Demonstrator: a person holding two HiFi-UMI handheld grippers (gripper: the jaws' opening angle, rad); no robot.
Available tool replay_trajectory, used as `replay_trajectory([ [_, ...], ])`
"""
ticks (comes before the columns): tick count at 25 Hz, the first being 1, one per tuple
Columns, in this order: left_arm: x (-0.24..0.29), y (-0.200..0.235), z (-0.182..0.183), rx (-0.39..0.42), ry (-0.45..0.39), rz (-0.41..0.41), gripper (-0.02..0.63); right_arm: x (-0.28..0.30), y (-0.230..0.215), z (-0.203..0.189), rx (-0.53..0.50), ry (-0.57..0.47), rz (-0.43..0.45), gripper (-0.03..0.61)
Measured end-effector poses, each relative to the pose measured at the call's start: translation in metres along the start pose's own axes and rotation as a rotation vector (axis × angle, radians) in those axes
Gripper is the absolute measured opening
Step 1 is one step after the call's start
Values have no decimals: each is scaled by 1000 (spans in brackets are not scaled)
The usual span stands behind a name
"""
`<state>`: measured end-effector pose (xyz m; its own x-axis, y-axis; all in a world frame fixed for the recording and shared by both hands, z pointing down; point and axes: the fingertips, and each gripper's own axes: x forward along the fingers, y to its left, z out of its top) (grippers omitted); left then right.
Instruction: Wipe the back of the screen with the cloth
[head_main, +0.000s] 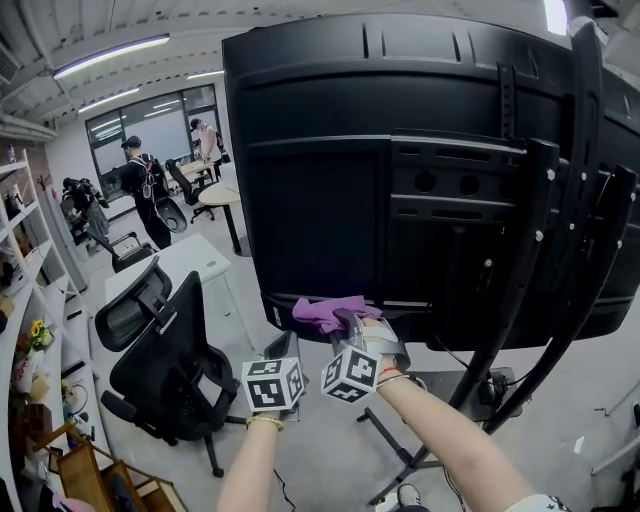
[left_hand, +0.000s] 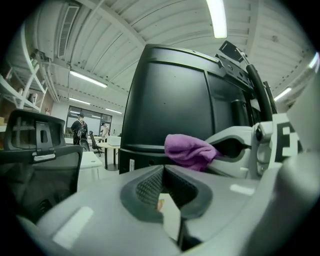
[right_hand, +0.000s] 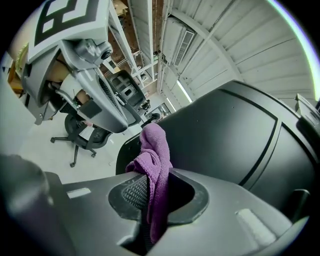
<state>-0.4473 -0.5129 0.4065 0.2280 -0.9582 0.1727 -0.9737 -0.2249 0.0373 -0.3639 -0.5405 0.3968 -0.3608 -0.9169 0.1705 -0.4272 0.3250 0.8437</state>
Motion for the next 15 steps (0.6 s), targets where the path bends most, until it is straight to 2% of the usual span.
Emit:
replay_trajectory([
  [3, -2, -2, -8, -11, 13, -4, 8, -3, -2, 1, 29, -11, -16, 60],
  [5, -7, -6, -7, -11, 11, -7, 8, -10, -8, 5, 84, -47, -34, 60],
  [7, -17, -13, -4, 10, 5, -9, 8, -26, -13, 11, 177, -116, -40, 60],
  [10, -39, -37, 2, 60, -21, -30, 6, -65, -17, 16, 361, -254, 0, 60],
  [13, -64, -75, 5, 95, -46, -66, 8, -120, -21, 7, 539, -377, 48, 60],
  [15, -80, -110, 3, 120, -56, -104, 8, -159, -24, -10, 623, -409, 48, 60],
])
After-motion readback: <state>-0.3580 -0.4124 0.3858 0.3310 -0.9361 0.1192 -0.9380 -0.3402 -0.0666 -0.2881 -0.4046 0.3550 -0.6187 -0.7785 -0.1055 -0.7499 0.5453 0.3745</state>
